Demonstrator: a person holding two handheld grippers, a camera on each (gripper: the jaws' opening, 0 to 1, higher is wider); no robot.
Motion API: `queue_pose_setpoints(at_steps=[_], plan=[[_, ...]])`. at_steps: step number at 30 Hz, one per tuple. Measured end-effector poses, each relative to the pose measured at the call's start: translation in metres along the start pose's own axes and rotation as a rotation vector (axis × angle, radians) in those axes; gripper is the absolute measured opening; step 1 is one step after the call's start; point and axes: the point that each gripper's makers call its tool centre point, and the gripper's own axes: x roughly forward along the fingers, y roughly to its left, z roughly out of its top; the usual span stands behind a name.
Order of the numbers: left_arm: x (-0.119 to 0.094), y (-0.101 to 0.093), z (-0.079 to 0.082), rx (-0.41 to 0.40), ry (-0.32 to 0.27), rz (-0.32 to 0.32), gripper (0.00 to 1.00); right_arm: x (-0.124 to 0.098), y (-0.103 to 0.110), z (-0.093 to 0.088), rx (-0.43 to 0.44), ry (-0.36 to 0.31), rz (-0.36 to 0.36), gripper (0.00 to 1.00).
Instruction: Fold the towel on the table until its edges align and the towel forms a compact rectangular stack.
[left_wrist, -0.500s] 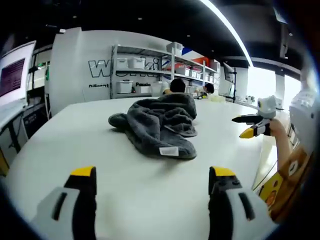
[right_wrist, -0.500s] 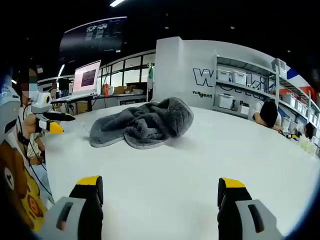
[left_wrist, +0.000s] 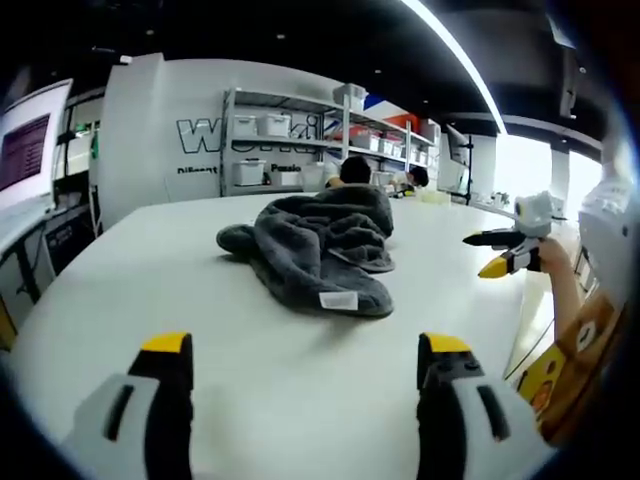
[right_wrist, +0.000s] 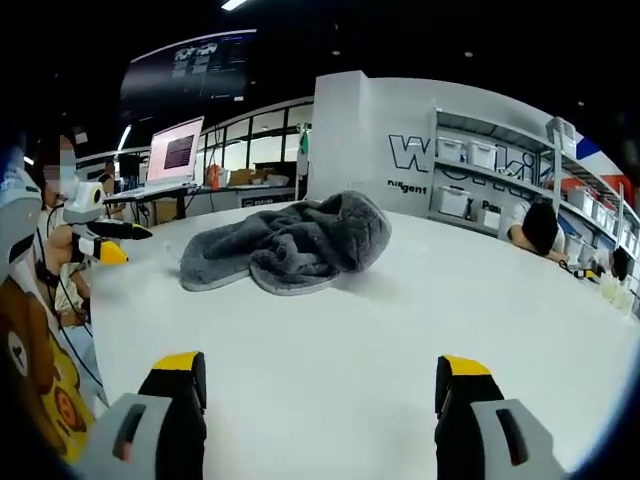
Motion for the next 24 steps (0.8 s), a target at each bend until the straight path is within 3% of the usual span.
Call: queue_pose_setpoints(at_steps=[10, 24], plan=[[-0.001, -0.001, -0.001, 0.005, 0.002, -0.002, 0.97, 0.002, 0.005, -0.001, -0.016, 0.003, 0.017, 0.99], [-0.004, 0.002, 0.011, 0.044, -0.01, -0.002, 0.97, -0.003, 0.008, 0.009, -0.038, -0.018, 0.017, 0.99]])
